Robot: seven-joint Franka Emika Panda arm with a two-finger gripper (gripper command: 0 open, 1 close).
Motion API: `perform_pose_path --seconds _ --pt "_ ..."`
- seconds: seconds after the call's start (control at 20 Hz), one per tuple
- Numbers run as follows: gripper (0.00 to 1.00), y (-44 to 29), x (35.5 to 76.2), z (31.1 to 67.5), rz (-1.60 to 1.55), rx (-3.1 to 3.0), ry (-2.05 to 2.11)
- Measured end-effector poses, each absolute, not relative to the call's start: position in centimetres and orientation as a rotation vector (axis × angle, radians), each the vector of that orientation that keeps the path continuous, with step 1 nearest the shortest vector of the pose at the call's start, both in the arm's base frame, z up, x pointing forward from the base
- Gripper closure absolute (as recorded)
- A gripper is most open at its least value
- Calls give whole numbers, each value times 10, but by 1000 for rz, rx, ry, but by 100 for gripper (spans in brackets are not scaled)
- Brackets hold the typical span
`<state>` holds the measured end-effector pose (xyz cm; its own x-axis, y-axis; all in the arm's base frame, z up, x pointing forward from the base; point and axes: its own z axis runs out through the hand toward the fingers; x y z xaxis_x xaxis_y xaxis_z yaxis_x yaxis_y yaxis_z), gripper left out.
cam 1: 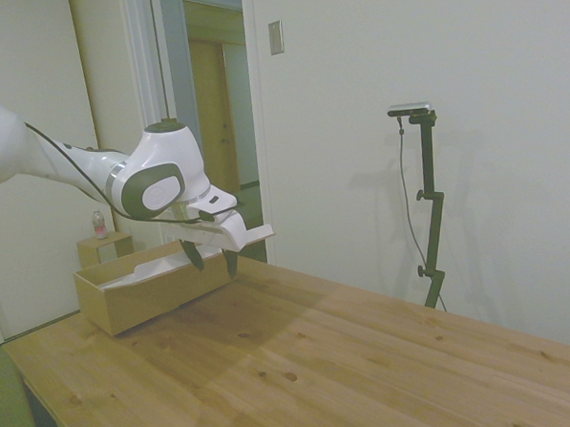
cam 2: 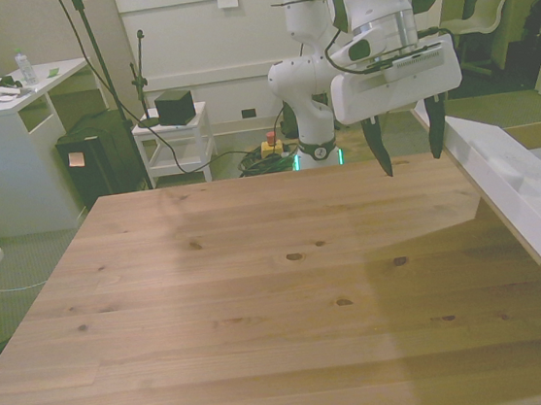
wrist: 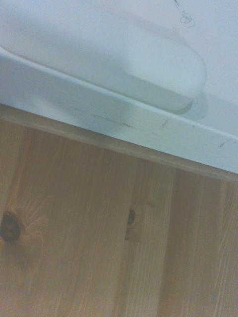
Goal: Close the box
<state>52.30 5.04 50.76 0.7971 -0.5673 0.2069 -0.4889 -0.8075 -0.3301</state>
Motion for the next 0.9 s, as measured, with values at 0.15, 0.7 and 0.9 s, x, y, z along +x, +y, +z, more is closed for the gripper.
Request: perform_pose_path --seconds 0.15,0.7,0.9 --pt "0 66 515 526 -472 -2711 756" --pt "0 166 491 551 -526 -2697 551" --pt "0 184 489 555 -545 -2713 509"
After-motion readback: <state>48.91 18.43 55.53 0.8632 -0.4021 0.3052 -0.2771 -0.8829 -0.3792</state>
